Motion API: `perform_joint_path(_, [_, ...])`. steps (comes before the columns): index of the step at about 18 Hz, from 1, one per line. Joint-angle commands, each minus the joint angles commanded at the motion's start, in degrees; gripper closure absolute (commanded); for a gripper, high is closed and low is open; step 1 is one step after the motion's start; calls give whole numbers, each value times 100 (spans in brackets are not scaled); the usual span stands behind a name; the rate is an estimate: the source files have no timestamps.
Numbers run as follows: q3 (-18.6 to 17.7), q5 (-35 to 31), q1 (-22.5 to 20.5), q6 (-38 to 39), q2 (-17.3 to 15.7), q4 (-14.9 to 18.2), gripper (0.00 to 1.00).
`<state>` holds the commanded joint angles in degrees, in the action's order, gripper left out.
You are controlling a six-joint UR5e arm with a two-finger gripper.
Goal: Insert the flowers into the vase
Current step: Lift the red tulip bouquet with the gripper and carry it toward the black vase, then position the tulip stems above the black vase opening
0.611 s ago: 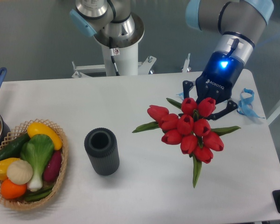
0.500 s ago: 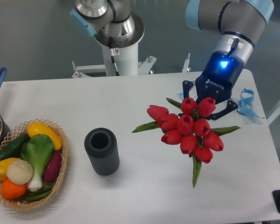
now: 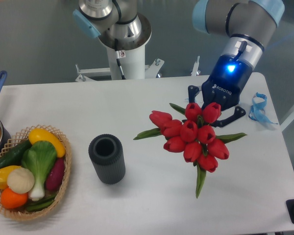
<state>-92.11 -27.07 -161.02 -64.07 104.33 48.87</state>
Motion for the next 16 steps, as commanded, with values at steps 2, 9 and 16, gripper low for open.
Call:
perform_joint_path(2, [-9, -9, 44, -9, 0, -17, 86])
perform_joint_path(9, [-315, 1079, 360, -262, 53, -184, 87])
perform_joint_path(16, [-1080, 2266, 711, -668, -201, -211, 87])
